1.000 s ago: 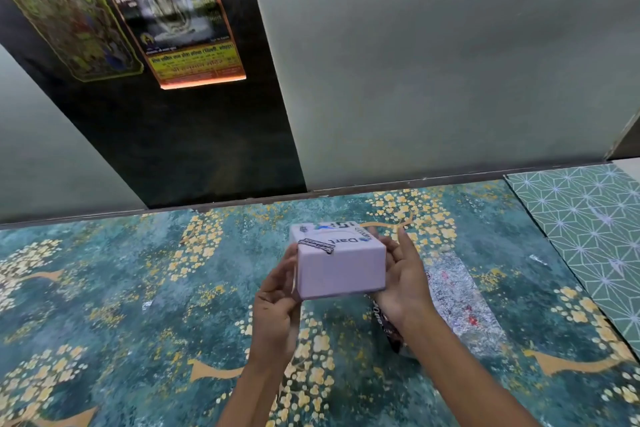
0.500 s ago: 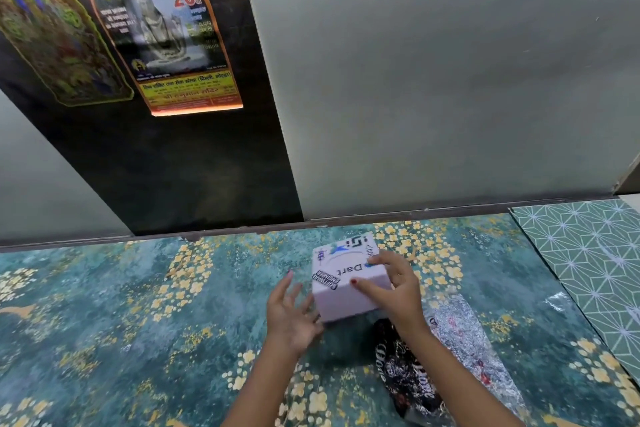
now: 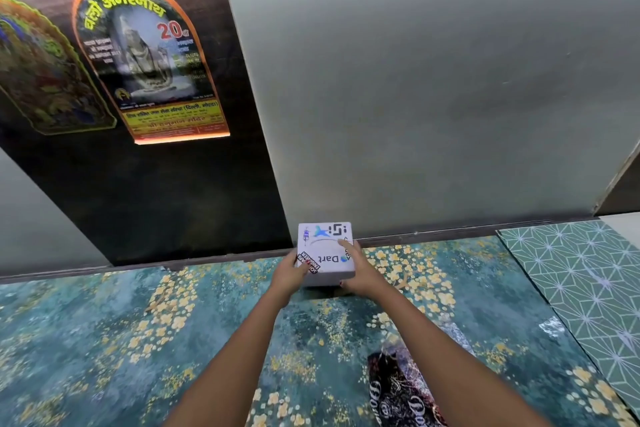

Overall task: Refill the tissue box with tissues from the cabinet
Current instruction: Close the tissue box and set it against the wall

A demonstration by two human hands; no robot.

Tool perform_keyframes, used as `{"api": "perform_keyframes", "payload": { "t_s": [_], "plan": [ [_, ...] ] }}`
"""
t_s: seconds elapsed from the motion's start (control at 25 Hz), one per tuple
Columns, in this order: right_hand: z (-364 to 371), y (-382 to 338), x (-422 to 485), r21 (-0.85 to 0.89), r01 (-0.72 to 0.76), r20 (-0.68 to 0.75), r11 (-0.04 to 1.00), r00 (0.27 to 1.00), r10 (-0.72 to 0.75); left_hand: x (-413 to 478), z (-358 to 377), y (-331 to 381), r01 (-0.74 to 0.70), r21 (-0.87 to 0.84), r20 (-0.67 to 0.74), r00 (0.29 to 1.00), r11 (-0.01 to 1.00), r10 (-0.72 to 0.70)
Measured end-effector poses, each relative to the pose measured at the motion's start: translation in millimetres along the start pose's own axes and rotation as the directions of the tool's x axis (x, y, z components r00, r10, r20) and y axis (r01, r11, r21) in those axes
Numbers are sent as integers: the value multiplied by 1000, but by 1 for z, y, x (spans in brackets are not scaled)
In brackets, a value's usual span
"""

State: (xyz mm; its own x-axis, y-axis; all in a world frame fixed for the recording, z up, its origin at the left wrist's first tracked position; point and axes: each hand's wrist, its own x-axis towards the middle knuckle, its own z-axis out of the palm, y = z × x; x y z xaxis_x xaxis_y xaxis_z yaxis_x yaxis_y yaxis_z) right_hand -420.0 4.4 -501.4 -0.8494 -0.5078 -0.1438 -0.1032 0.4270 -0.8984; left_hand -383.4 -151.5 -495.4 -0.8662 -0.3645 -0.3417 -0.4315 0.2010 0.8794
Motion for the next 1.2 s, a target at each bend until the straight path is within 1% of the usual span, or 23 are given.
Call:
{"api": "perform_keyframes", "payload": {
  "t_s": [0.08,0.16,0.2,0.24,0.28,0.32,0.4,0.48,0.56,0.64,0.72,0.76,0.8,0.84,0.88,0.92,0.96,1.0,1.04,1.08,1.12,1.16,1.2],
  "plan": [
    [2,1,0,-75,-43,-34,996,999,40,2,3,-1,-36,207,-10,999,978,39],
    [4,5,-1,-202,-15,-49,979,999,5,1,8,-4,-72,263,-46,995,962,87],
    [5,6,-1,-296,-21,-30,955,999,13,1,11,-7,-65,236,-108,990,969,93],
    [7,9,-3,-375,-46,-7,926,999,47,0,12,-9,-29,178,-200,978,984,65],
    [8,11,-6,-440,-75,-1,895,997,83,-2,12,-10,15,106,-293,956,994,17],
    [9,12,-9,-466,-95,-22,879,995,96,-5,12,-10,44,46,-360,932,998,-24],
    [12,13,-16,-458,-85,-126,885,992,30,-11,11,-11,43,-4,-428,903,999,-40],
    [15,13,-20,-489,-60,-212,870,976,-52,-17,12,-10,7,-45,-483,875,999,-28],
    [21,11,-21,-474,-85,-221,876,975,-26,-23,12,-13,-20,-140,-468,882,990,-48],
    [25,6,-17,-446,-134,-129,885,988,85,-26,11,-14,-40,-196,-405,913,980,-44],
    [21,1,-10,-440,-152,-6,885,986,166,-27,10,-15,-62,-192,-351,936,980,-10],
    [18,-1,-8,-410,-143,39,901,984,174,-29,9,-13,-63,-188,-332,943,980,-4],
    [14,-3,-9,-340,-128,55,932,986,155,-31,7,-10,-49,-176,-315,949,983,-9],
    [9,-4,-15,-252,-108,25,962,993,118,-34,5,-9,-41,-150,-304,953,988,-7],
    [3,-5,-26,-188,-83,-56,979,996,74,-37,2,-10,-39,-121,-283,959,992,3],
    [-3,-3,-42,-175,-62,-152,983,988,35,-42,-1,-12,-41,-115,-264,965,993,9],
    [-9,4,-63,-226,-60,-209,972,978,12,-53,-4,-15,-30,-151,-245,970,988,-8],
    [-15,15,-86,-318,-105,-208,942,977,39,-67,-4,-19,-9,-215,-223,974,977,-40],
    [-20,29,-111,-417,-197,-163,887,977,140,-85,-1,-26,14,-299,-206,975,954,-79],
    [-20,43,-138,-506,-294,-102,811,954,282,-105,5,-35,32,-367,-187,977,930,-107],
    [-16,55,-162,-588,-345,-57,732,920,388,-126,15,-45,28,-400,-177,978,916,-108],
    [-9,65,-185,-647,-347,-49,679,908,417,-148,26,-53,3,-378,-166,983,926,-71],
    [-1,73,-202,-670,-327,-86,667,926,368,-167,36,-61,-44,-309,-116,993,950,8]
  ]
}}
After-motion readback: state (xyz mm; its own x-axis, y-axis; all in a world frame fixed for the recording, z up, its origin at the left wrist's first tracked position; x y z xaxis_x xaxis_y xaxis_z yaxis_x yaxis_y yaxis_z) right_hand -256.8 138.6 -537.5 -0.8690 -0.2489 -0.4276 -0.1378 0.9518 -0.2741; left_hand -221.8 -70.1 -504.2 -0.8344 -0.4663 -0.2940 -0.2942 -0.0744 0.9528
